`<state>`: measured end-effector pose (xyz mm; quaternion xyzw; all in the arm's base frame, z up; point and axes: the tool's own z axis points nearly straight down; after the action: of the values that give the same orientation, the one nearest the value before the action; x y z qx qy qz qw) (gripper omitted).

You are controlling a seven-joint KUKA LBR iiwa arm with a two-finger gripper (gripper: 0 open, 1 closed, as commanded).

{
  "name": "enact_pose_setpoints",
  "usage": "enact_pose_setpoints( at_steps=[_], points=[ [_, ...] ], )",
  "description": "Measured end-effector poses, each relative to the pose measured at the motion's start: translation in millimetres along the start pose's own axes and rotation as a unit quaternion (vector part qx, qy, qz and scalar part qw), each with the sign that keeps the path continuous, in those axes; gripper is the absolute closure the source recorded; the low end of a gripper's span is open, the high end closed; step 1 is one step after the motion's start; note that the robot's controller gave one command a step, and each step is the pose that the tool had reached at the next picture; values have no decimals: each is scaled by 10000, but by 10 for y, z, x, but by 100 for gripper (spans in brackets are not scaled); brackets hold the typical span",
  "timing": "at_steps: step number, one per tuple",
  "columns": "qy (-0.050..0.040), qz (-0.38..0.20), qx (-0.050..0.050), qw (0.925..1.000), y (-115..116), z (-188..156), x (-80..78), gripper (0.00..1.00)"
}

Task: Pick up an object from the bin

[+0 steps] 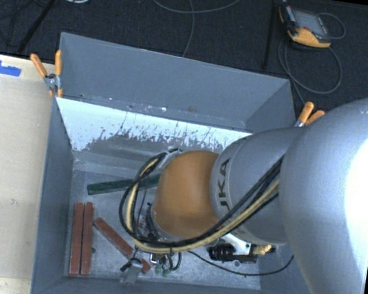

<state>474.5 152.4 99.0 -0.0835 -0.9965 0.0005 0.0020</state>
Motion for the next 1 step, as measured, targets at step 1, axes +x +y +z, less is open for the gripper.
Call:
enact_pose_setpoints(
  at_steps=[1],
  points=[
    [-53, 531, -21, 9986, -22, 286, 22, 0]
  ],
)
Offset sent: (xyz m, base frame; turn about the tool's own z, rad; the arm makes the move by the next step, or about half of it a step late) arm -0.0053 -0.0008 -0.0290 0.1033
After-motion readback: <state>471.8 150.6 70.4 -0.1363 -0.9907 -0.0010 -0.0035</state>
